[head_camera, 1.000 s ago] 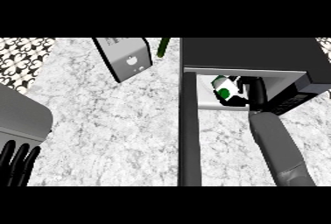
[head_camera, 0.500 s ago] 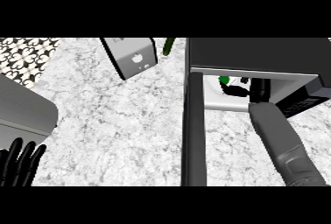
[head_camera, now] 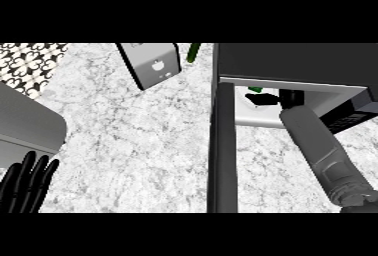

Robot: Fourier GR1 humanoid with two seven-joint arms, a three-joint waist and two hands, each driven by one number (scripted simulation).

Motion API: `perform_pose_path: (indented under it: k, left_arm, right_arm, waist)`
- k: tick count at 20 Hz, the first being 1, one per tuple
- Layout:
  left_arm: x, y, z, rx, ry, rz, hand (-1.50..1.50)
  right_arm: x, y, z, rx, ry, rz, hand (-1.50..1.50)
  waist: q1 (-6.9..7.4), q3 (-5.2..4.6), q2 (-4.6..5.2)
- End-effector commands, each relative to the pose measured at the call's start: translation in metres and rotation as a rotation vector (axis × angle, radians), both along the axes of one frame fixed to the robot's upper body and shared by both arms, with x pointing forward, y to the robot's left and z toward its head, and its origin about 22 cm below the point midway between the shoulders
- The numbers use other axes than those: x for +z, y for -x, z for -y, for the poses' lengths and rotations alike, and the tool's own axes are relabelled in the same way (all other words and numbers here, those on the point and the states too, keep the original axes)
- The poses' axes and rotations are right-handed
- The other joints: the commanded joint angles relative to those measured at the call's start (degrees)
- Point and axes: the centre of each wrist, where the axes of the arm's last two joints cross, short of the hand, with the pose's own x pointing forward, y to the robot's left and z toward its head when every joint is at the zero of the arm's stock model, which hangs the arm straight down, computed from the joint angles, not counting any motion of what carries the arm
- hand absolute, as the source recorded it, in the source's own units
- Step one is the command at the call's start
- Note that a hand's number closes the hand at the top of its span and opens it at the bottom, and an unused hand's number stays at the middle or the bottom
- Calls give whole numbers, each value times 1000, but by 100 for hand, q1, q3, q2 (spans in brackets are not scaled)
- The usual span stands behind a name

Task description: Pick up the milk, place it into the microwave and close the microwave

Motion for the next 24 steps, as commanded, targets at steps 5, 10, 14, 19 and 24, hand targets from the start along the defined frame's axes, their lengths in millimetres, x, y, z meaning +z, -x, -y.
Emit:
perform_pose_path:
  k: [5, 10, 14, 19, 24]
  left_arm:
    - [-3, 1, 4, 6, -28, 2, -150]
    - [4, 13, 10, -4, -32, 15, -150]
    - [13, 15, 14, -24, -38, 11, -150]
    - [6, 5, 5, 13, -45, 1, -150]
    - [-1, 15, 15, -9, -35, -11, -150]
  right_arm:
    - [10, -8, -7, 46, -29, -11, -150]
    - [7, -3, 15, -40, -67, 15, -150]
    - [15, -9, 9, -61, -70, 38, -150]
    - [25, -14, 11, -87, -93, 110, -150]
    - [22, -8, 32, -108, -81, 136, -150]
  waist:
    - [-98, -7, -47]
    - [-53, -2, -41]
    - [-72, -2, -41]
    - [-170, -9, -68]
    - [-178, -11, -90]
